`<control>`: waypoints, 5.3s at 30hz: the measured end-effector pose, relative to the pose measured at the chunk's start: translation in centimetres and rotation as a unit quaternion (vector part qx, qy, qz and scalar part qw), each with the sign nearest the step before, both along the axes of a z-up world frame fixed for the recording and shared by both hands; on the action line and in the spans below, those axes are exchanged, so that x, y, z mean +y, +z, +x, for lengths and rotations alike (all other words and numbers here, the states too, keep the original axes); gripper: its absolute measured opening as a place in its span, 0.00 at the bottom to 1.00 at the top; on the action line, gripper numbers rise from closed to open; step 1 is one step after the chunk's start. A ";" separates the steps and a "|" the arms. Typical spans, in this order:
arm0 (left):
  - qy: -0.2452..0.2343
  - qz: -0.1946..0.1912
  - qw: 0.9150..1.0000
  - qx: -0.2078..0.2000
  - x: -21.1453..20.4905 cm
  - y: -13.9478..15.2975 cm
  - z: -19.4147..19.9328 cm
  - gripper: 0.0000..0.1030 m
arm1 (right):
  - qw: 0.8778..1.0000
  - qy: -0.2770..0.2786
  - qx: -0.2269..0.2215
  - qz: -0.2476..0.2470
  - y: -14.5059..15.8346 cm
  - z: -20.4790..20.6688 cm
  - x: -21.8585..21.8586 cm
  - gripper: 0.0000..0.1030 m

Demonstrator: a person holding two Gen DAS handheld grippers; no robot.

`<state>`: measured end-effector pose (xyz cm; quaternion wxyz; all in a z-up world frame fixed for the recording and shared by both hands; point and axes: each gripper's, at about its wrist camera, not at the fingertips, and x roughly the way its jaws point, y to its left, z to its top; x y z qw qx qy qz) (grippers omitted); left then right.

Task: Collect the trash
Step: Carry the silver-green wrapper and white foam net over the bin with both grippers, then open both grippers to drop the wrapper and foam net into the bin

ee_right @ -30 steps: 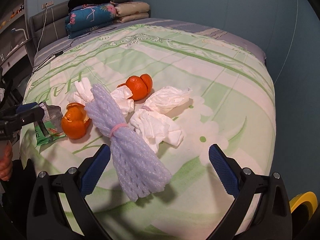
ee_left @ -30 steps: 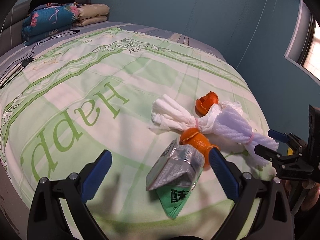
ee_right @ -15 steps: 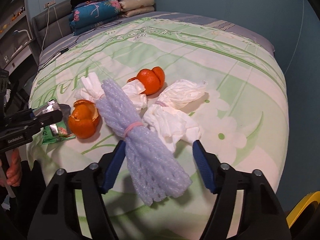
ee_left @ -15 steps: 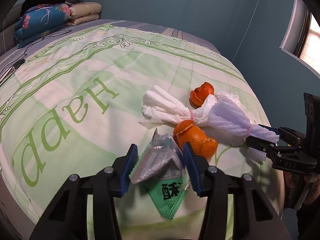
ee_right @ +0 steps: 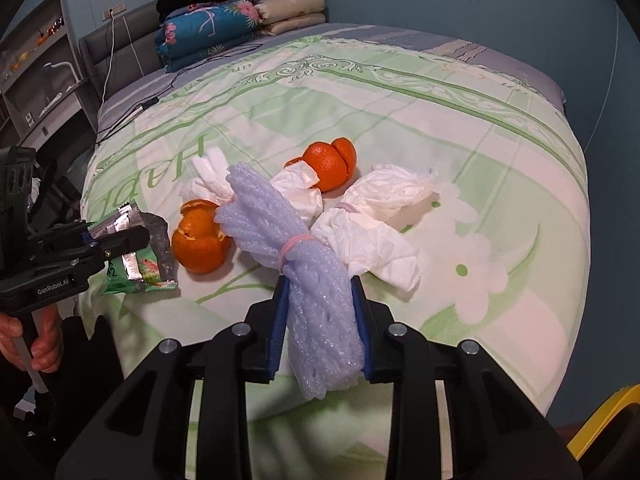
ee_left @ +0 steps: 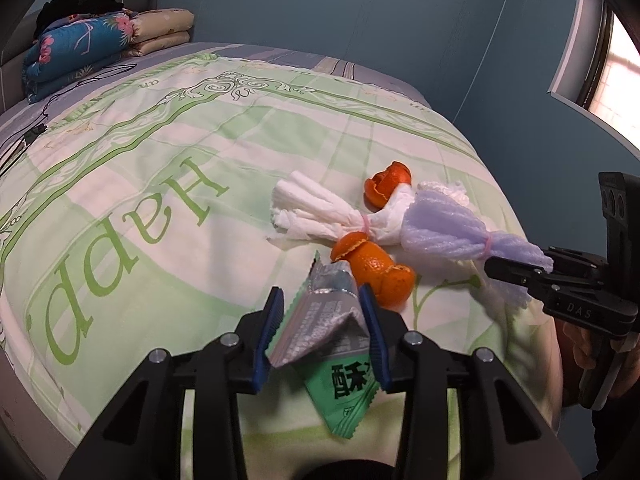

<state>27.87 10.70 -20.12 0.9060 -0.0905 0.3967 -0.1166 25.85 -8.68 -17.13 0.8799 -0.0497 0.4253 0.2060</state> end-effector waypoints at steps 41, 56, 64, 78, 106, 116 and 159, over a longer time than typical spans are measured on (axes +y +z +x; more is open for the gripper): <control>0.033 -0.030 0.993 -0.110 -0.5 11.7 -9.0 0.35 | 0.983 -0.028 -0.153 0.093 14.3 -11.9 -8.0 0.27; -0.005 -0.039 0.990 -0.133 -5.2 14.8 -11.4 0.35 | 0.975 -0.066 -0.190 0.097 16.3 -14.7 -11.7 0.27; -0.038 -0.032 0.988 -0.144 -8.2 16.3 -12.6 0.35 | 0.970 -0.099 -0.201 0.098 16.7 -15.9 -14.4 0.27; -0.102 -0.031 0.981 -0.160 -14.0 18.3 -13.4 0.35 | 0.960 -0.157 -0.208 0.101 16.6 -17.8 -19.3 0.27; -0.214 -0.017 0.964 -0.157 -25.6 17.9 -13.2 0.35 | 0.946 -0.243 -0.184 0.106 13.3 -20.0 -25.1 0.27; -0.235 -0.007 0.960 -0.150 -28.4 17.2 -13.1 0.35 | 0.943 -0.274 -0.149 0.117 11.9 -19.7 -26.5 0.27; -0.253 -0.062 0.965 -0.043 -32.5 10.3 -8.7 0.80 | 0.923 -0.341 -0.080 0.160 9.2 -19.5 -31.0 0.53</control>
